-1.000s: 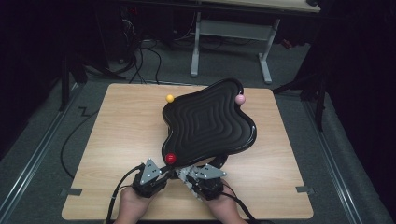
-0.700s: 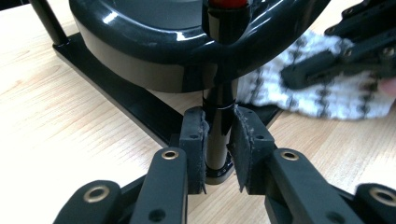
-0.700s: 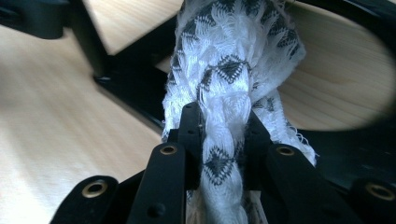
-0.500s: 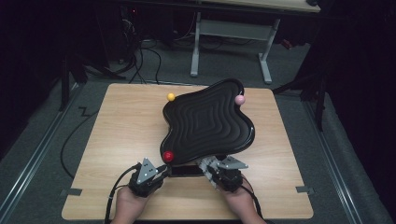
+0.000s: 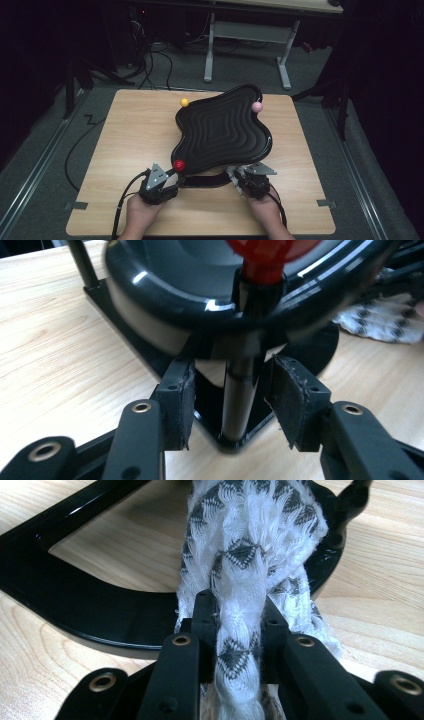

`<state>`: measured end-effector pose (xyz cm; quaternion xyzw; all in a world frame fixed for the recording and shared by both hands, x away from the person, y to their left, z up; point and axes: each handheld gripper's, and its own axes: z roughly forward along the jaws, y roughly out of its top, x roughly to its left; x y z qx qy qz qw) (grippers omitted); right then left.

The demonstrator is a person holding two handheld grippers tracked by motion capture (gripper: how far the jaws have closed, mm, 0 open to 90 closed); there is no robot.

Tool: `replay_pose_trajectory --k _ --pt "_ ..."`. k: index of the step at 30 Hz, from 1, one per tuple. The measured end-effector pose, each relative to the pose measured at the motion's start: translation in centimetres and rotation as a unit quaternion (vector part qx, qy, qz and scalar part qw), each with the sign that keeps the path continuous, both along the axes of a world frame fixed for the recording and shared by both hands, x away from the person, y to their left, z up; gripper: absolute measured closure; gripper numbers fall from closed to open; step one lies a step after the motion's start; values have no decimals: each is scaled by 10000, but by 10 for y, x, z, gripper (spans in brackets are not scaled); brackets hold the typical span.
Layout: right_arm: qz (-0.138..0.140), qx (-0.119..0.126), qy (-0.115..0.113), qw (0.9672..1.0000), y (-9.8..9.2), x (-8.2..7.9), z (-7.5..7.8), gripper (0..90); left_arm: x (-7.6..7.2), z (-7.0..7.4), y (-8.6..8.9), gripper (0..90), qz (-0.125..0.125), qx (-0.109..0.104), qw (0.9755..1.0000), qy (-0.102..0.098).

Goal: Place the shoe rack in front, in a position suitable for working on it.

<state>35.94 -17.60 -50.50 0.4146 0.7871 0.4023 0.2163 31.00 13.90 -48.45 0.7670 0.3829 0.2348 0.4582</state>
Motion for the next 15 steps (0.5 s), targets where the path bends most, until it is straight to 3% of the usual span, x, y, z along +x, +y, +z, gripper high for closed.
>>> replay_pose_trajectory --k 4,5,6,7,11,15 --pt "11 -44 -34 10000 0 1 0 765 1 -2 -4 735 10 11 10000 24" --pt "-8 -58 -51 10000 -1 3 0 765 -1 -3 -8 743 77 -197 9997 99" --pt "-28 -101 -90 9999 -3 5 0 765 -1 -3 -8 746 87 -206 9997 72" --pt "-50 -152 -136 9998 -5 8 1 765 -1 -2 -4 747 19 52 10000 21" --pt "-361 -172 -305 9987 -14 23 2 767 -4 -2 1 748 6 75 10000 -3" --pt "-590 -82 -228 9980 -20 33 2 768 -7 -3 6 749 8 50 10000 3"
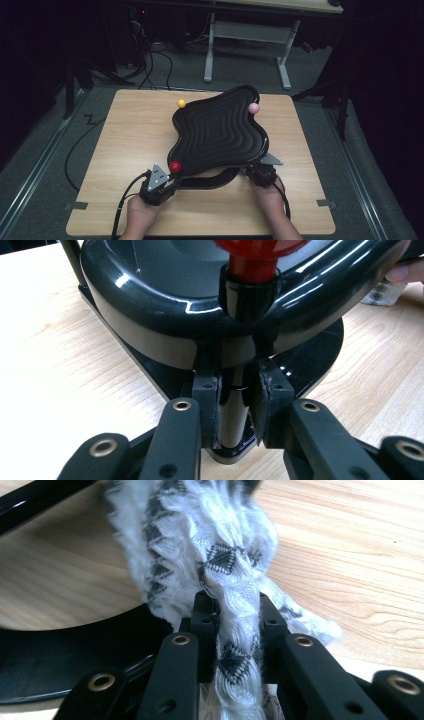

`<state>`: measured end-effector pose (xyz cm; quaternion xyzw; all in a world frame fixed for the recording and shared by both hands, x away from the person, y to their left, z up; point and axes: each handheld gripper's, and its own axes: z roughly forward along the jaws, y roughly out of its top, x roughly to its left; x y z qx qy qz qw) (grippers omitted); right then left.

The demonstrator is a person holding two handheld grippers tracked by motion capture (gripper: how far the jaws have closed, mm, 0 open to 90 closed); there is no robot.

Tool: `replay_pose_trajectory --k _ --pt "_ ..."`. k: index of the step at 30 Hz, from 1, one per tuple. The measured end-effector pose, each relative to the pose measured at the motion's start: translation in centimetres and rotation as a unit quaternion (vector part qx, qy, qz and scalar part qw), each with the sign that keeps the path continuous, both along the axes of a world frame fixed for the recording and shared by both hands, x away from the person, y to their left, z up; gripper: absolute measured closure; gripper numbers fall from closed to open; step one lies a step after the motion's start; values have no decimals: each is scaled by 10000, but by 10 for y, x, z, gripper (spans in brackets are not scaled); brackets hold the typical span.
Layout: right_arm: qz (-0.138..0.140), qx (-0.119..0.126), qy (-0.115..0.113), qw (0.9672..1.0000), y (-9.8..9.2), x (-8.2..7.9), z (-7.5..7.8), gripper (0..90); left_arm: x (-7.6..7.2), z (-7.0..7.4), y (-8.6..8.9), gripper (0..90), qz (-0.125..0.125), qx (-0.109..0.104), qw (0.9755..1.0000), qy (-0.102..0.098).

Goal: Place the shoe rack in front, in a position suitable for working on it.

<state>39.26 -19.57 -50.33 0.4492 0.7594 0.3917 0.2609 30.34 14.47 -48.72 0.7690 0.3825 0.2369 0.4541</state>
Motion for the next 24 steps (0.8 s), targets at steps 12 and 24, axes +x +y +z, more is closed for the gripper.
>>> replay_pose_trajectory --k 12,24 --pt "395 -105 54 9991 10 -11 0 767 -6 0 -4 749 -107 15 9999 -3" --pt "1293 64 231 9913 65 -53 -5 767 -7 1 -7 749 -185 67 9998 0"
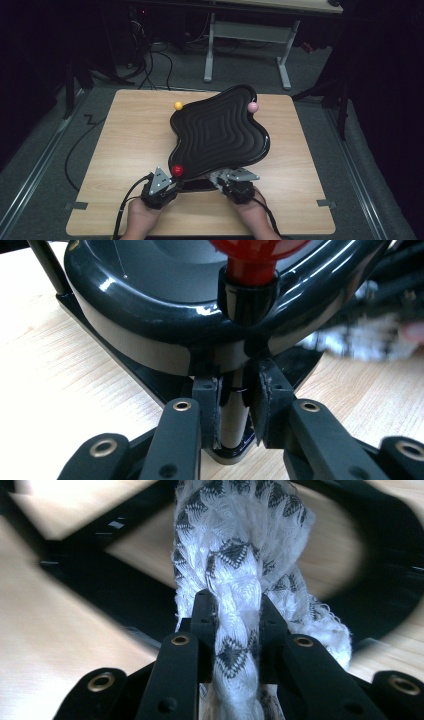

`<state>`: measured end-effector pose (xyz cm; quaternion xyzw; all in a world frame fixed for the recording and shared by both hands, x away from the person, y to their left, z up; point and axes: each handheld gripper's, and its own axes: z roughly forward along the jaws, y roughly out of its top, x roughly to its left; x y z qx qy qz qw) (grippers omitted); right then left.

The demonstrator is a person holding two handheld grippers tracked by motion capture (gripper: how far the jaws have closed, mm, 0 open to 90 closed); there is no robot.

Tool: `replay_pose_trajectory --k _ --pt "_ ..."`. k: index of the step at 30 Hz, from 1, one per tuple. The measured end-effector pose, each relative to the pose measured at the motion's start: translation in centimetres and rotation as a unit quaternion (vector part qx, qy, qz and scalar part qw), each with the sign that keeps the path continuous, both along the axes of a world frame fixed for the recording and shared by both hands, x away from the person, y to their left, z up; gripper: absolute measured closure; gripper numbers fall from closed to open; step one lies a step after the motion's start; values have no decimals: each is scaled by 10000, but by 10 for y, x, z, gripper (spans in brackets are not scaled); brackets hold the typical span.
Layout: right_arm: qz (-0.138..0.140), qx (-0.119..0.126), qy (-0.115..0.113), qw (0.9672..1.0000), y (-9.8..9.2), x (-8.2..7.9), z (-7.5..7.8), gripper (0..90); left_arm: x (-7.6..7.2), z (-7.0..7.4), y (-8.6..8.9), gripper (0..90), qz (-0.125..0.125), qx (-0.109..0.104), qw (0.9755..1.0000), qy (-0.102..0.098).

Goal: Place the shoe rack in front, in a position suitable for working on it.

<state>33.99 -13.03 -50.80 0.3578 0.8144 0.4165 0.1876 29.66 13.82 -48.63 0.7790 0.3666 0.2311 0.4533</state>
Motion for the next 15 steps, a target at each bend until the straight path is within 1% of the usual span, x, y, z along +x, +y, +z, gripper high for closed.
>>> replay_pose_trajectory --k 1,3,4,6,8,10,11,13,15 --pt "131 13 -11 9999 8 -4 -1 767 0 0 0 749 -2 2 10000 -2" --pt "294 73 43 9995 21 -9 -1 769 0 0 0 749 -8 -1 10000 -3" --pt "444 90 53 9990 29 -12 -1 770 0 0 0 749 -9 1 10000 -4" --pt "643 55 15 9979 40 -17 -2 773 0 0 0 749 -3 0 10000 -4" --pt "861 77 59 9962 50 -22 -2 777 0 0 0 749 5 -4 10000 -7" --pt "956 154 105 9952 53 -25 -3 779 0 0 0 749 9 -4 10000 -8" --pt "996 154 124 9948 54 -25 -4 780 0 0 0 749 9 -4 10000 -8" --pt "971 112 12 9952 52 -26 -2 780 0 0 0 749 7 -3 10000 -8" --pt "815 133 -123 9965 42 -23 4 780 0 0 0 749 5 -4 10000 -6"
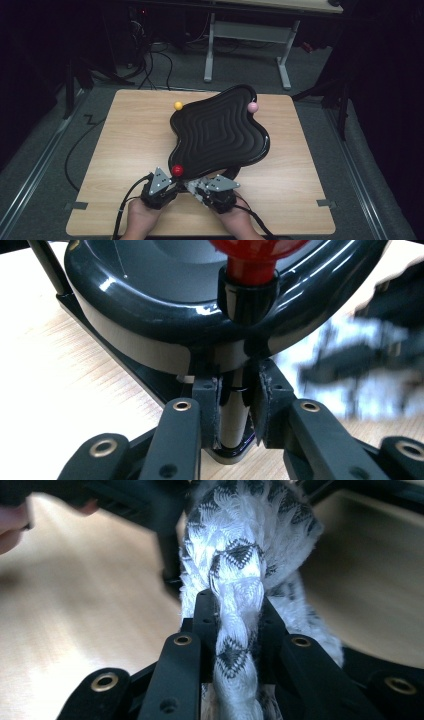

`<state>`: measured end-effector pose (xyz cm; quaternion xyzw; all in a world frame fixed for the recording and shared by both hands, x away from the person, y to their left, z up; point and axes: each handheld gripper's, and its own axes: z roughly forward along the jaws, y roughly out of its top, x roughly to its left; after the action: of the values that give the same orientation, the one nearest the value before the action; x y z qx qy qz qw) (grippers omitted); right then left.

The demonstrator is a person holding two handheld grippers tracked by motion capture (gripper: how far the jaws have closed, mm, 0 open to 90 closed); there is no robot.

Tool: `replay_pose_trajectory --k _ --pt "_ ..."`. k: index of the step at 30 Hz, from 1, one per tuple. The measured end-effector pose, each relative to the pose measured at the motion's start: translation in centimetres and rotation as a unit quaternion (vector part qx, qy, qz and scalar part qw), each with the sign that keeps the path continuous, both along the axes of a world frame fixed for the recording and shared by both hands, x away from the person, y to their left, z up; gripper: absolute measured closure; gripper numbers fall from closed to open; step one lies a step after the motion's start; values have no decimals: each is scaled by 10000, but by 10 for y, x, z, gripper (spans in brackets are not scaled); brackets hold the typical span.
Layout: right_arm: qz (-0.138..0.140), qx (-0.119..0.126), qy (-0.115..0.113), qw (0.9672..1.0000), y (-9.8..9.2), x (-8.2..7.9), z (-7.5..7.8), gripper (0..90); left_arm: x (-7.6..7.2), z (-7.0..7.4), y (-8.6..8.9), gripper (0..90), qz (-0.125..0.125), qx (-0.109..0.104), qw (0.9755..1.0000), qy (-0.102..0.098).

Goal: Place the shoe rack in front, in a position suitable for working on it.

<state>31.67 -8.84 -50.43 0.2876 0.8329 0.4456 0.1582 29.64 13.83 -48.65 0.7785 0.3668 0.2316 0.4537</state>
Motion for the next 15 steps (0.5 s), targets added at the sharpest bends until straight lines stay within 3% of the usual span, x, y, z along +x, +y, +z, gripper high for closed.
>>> replay_pose_trajectory --k 4,8,10,13,15 --pt "-488 -164 -310 9982 -26 12 4 779 0 0 1 749 -40 -8 10000 10" --pt "-1105 -438 -533 9915 -54 30 3 776 0 0 4 749 -82 -6 10000 32" --pt "-1278 -401 -535 9895 -60 35 2 776 0 0 6 749 -107 -20 9999 45" --pt "-1405 -485 -497 9876 -65 42 -2 777 -1 1 12 749 -193 7 9998 69" --pt "-1272 -512 -361 9899 -64 43 -5 780 -2 2 17 748 -200 17 9997 101"
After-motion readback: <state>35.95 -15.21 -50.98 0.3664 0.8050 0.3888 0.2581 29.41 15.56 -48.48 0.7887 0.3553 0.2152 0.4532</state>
